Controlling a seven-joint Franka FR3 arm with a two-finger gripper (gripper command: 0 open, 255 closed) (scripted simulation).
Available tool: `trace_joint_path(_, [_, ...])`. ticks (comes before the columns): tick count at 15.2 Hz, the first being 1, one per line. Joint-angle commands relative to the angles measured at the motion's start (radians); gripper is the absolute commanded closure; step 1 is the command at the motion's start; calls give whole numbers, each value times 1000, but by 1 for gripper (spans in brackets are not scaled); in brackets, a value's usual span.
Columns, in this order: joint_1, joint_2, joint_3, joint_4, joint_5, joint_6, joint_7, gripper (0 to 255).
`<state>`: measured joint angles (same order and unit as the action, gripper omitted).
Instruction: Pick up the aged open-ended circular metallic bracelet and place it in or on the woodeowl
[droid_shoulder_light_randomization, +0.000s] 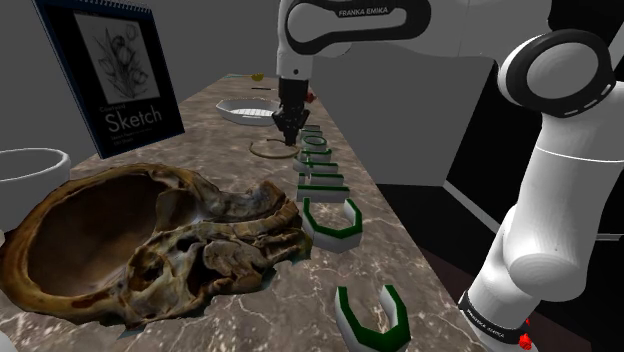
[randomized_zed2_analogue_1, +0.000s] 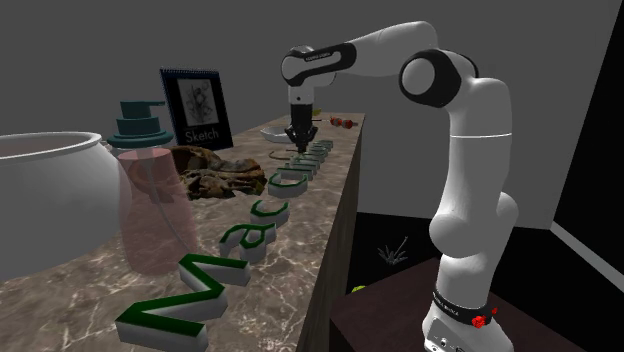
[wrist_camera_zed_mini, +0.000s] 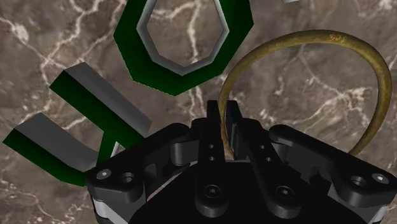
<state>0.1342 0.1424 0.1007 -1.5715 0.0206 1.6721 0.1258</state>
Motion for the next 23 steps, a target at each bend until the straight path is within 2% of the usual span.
trace_joint_path(1, [1, 5, 1, 22, 0, -20, 0, 255])
trace_joint_path(13, [4, 46, 2, 242, -4, -198, 8, 255])
trace_joint_path(23, [12, 130, 4, 504, -12, -376, 17, 255])
